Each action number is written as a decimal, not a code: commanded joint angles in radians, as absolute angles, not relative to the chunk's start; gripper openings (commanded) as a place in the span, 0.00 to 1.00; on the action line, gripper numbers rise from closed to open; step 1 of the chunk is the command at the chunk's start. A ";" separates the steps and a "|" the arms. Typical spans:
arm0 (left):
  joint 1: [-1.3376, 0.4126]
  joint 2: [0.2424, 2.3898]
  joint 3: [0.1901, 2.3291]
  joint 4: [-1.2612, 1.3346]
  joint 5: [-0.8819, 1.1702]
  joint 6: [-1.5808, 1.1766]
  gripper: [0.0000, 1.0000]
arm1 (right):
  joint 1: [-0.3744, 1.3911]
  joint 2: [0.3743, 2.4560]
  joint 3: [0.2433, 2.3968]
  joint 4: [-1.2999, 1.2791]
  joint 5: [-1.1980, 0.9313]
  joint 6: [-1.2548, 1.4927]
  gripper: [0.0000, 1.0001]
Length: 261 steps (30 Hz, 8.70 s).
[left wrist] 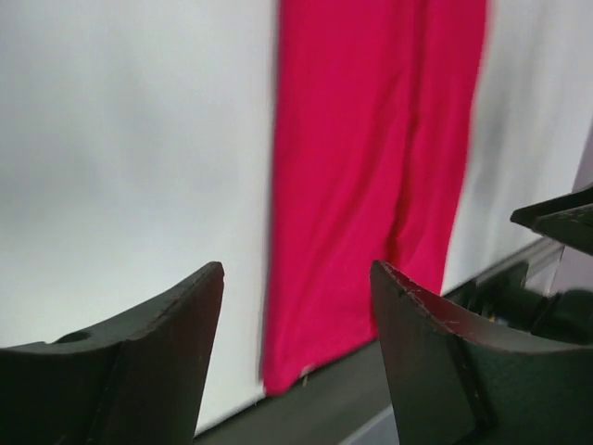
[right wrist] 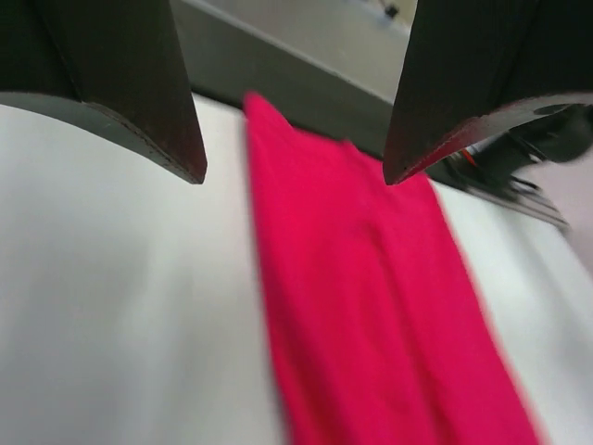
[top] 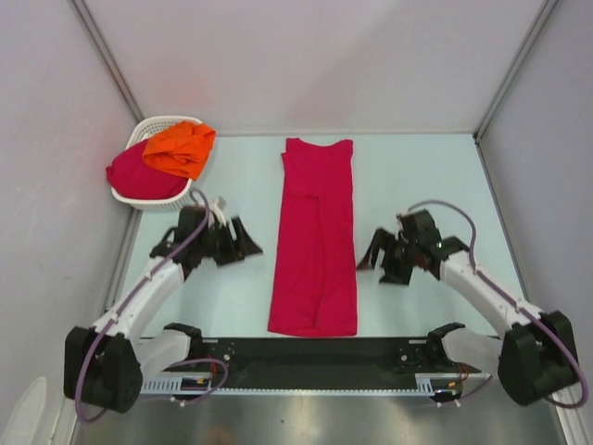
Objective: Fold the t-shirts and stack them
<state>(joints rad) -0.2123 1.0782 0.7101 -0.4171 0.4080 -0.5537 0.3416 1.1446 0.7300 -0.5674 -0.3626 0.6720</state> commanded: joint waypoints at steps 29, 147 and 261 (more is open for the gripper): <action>-0.604 0.578 0.179 -0.469 0.287 -0.996 0.49 | 0.768 0.819 0.308 -0.460 -0.235 1.085 0.58; -0.574 1.095 0.712 -0.331 0.147 -0.764 0.00 | 0.264 1.247 0.811 -0.473 -0.511 0.601 0.00; -0.319 2.083 1.560 -0.311 0.224 -0.417 0.02 | 0.130 2.161 1.646 -0.454 -0.577 0.512 0.00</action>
<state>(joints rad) -0.3275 2.0640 1.4727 -0.2848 0.2073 -0.4686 0.1390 2.1616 1.5833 -0.4572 -0.5743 0.5156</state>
